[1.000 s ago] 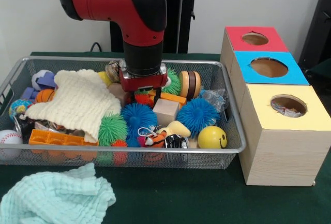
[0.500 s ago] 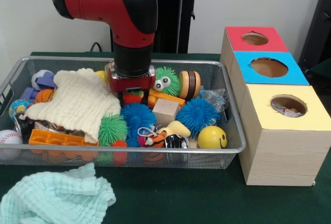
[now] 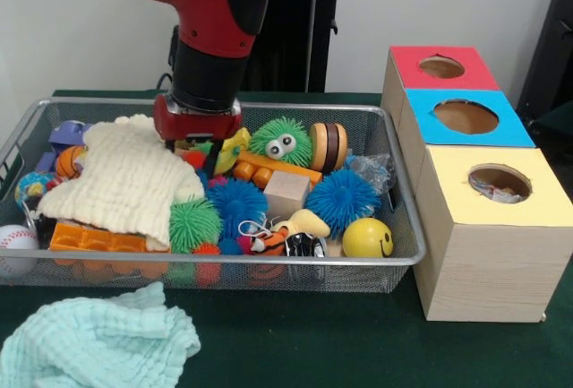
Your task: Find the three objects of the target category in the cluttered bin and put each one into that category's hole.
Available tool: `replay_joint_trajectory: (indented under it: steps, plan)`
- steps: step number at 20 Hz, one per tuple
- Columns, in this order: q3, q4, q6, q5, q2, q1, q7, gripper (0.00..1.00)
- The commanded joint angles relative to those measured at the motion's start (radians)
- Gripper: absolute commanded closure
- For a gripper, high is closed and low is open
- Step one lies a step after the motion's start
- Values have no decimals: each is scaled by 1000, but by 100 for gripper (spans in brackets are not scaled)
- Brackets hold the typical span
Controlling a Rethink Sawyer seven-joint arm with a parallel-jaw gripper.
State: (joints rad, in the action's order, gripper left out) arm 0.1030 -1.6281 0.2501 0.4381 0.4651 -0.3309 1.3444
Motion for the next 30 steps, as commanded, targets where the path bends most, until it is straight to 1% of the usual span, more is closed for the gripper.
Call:
replay_joint_trajectory:
  steps: [1,4,9,10,12,16,21,23,24,25,26,27,29,30]
  plan:
    - [37,124,78,103,54,-40,-37,0]
    - [18,122,92,121,75,-69,-60,0]
    - [-5,140,118,142,93,-100,-78,0]
    - [-4,142,117,145,93,-98,-67,0]
    - [-8,145,133,157,99,-101,-75,0]
    - [2,142,163,176,111,-81,-56,0]
    - [-16,103,255,147,155,-74,-61,0]
    - [-28,76,285,131,177,-78,-63,0]
    - [-55,38,302,110,198,-99,-75,0]
    - [-108,-7,321,67,211,-141,-84,0]
    - [-157,-62,318,16,228,-186,-64,0]
    - [-190,-104,331,-37,239,-218,-31,0]
    - [-222,-172,377,-125,269,-249,20,0]
    - [-235,-198,403,-159,285,-256,32,0]
